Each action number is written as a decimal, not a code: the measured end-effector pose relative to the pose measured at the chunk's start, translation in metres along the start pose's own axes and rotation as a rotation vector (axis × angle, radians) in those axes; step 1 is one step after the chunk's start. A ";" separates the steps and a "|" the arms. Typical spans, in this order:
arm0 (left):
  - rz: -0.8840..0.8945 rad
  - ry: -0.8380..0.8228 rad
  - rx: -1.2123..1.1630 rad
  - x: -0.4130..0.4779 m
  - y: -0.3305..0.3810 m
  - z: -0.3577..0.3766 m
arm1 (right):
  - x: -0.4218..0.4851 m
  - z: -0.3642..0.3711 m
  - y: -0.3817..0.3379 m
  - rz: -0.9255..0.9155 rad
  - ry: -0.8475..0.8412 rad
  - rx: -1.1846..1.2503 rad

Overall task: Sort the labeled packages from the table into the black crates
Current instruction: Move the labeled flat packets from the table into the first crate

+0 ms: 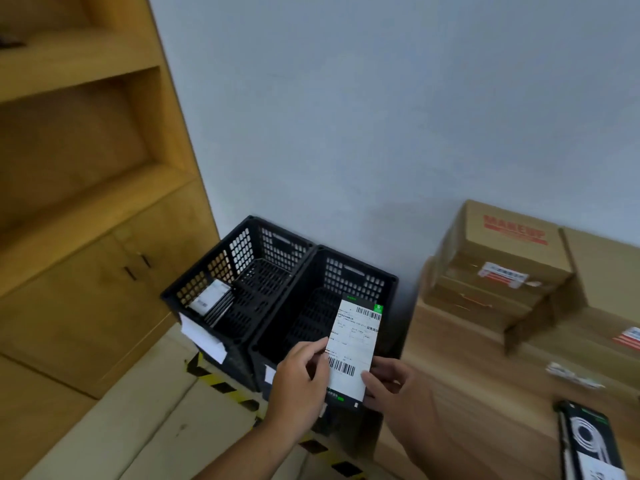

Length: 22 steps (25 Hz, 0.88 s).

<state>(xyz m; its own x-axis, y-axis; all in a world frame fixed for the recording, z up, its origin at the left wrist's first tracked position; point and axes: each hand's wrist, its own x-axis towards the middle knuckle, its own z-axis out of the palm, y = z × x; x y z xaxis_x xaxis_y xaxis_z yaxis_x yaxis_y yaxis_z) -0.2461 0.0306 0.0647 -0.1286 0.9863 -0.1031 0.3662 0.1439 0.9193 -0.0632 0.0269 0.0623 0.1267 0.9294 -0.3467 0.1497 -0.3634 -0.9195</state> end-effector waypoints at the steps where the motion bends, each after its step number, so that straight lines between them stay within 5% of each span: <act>1: -0.005 0.010 0.009 0.004 -0.006 -0.014 | 0.002 0.015 -0.004 -0.005 -0.014 -0.010; 9: -0.056 0.097 0.015 0.034 -0.041 -0.096 | 0.025 0.114 -0.036 0.014 -0.116 -0.007; 22: -0.157 0.158 0.355 0.142 -0.091 -0.220 | 0.122 0.285 -0.059 0.130 -0.235 0.042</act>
<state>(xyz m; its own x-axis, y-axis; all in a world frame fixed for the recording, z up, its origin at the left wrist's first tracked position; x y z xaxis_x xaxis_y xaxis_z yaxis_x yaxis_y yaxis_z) -0.5005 0.1396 0.0497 -0.3375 0.9298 -0.1468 0.6226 0.3375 0.7060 -0.3356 0.1800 0.0216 -0.0897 0.8664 -0.4912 0.1060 -0.4821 -0.8697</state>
